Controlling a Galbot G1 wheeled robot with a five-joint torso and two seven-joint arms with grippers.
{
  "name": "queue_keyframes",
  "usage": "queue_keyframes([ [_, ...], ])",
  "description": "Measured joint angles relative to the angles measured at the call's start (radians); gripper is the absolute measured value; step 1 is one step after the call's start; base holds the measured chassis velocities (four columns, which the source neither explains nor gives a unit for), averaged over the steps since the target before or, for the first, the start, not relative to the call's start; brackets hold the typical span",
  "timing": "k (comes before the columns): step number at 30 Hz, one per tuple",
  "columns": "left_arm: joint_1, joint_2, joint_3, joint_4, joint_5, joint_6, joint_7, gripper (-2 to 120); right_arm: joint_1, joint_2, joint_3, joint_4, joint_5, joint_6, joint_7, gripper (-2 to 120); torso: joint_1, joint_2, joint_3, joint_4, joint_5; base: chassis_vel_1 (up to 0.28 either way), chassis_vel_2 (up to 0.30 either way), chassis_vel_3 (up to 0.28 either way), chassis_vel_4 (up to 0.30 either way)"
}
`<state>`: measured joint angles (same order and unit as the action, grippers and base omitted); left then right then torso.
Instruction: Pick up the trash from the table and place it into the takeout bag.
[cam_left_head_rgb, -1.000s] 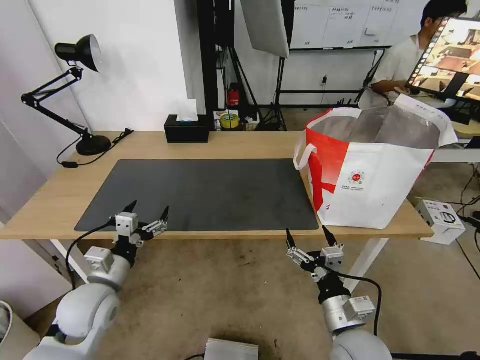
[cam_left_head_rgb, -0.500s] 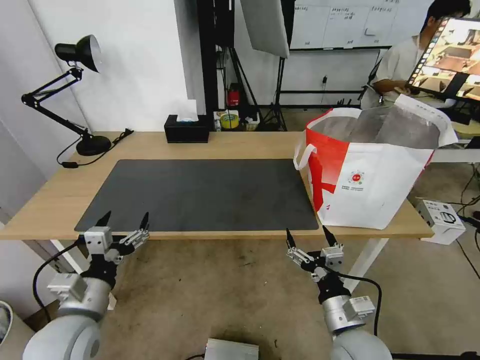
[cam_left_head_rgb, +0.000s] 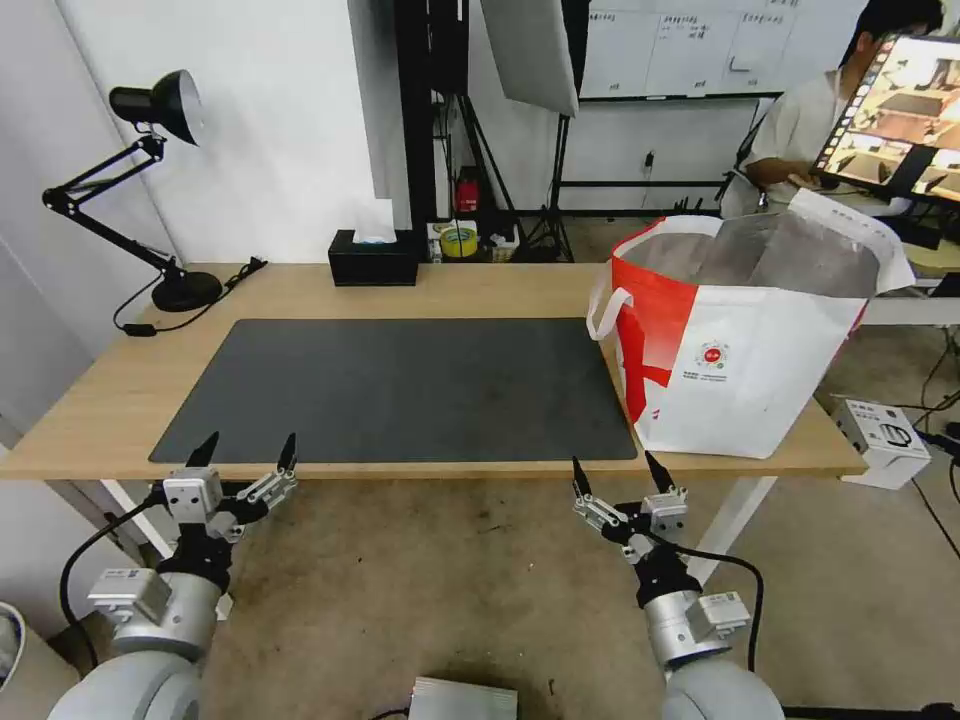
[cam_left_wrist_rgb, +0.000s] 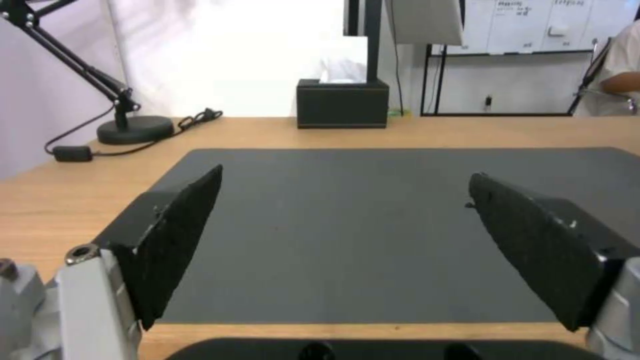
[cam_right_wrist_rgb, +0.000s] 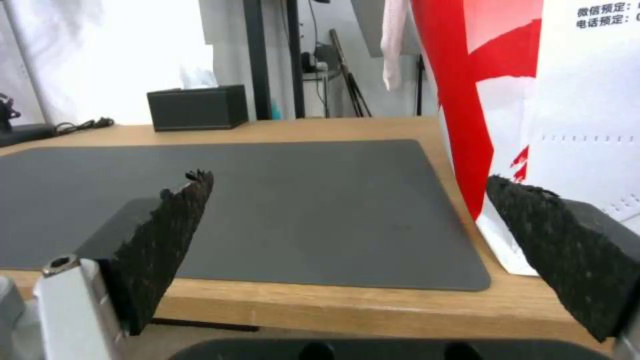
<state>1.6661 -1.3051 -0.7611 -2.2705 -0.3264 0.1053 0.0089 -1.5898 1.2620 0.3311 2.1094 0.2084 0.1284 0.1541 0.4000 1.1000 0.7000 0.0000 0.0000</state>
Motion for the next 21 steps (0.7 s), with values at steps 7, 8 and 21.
queue_keyframes([
  [7, 0.000, 0.000, 0.001, 0.002, 0.004, 0.000, 0.000, 100, 0.000, 0.000, 0.000, 0.000, 0.000, 0.000, 0.000, 100, 0.000, 0.000, 0.000, 0.0000, 0.0000, 0.000, 0.000, 0.000, 0.000],
  [8, 0.000, 0.000, 0.001, 0.002, 0.004, 0.000, 0.000, 100, 0.000, 0.000, 0.000, 0.000, 0.000, 0.000, 0.000, 100, 0.000, 0.000, 0.000, 0.0000, 0.0000, 0.000, 0.000, 0.000, 0.000],
  [21, -0.001, 0.001, 0.002, 0.003, 0.004, 0.000, 0.000, 100, 0.000, 0.000, 0.000, 0.000, 0.000, 0.000, 0.000, 100, 0.000, 0.000, 0.000, 0.0000, 0.0000, 0.000, 0.000, 0.000, 0.000],
])
